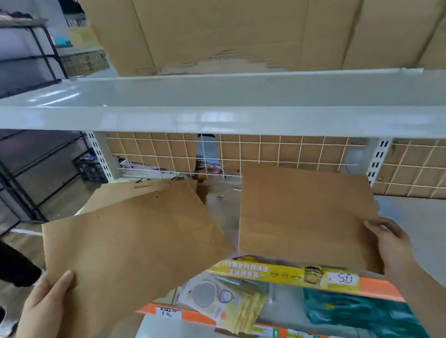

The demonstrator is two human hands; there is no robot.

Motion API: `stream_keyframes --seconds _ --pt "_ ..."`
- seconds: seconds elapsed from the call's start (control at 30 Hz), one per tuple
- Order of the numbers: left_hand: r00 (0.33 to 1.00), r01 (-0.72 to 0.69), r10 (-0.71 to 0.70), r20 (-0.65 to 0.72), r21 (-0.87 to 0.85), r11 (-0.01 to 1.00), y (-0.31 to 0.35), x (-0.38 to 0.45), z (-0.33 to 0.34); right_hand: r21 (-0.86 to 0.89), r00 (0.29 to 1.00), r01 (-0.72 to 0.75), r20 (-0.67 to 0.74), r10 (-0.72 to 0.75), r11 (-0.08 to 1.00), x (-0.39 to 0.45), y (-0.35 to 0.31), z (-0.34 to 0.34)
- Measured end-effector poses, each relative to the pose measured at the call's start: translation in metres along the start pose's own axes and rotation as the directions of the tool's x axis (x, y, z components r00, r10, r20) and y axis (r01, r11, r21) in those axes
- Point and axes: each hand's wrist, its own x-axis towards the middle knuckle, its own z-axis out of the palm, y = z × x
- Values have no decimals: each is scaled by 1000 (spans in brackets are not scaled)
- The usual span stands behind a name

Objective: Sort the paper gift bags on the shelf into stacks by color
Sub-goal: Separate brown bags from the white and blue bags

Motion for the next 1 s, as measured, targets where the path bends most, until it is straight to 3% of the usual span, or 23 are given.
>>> stream_keyframes --seconds 0.23,0.33,0.43,0.67,0.83,0.9,1.0 --pt "997 73 -75 -36 -44 996 45 51 15 -7 999 -3 -46 2 1000 -9 7 47" --pt "995 102 -100 27 -53 993 50 81 29 -23 998 -10 -54 9 1000 -5 9 69" --pt "988 133 -133 84 6 991 50 103 39 -62 999 -22 -47 19 998 -4 6 90" --pt "981 57 -89 174 181 982 52 157 46 -113 998 -49 -38 45 992 -10 9 130" --pt "993 -80 19 114 556 827 55 209 58 -139 998 -58 -37 53 989 -35 9 166" --pt "993 -108 48 106 693 713 56 225 63 -142 997 -75 -30 71 987 -50 11 187" --pt "989 -135 36 140 801 583 55 247 66 -134 997 -68 12 70 989 -75 13 224"
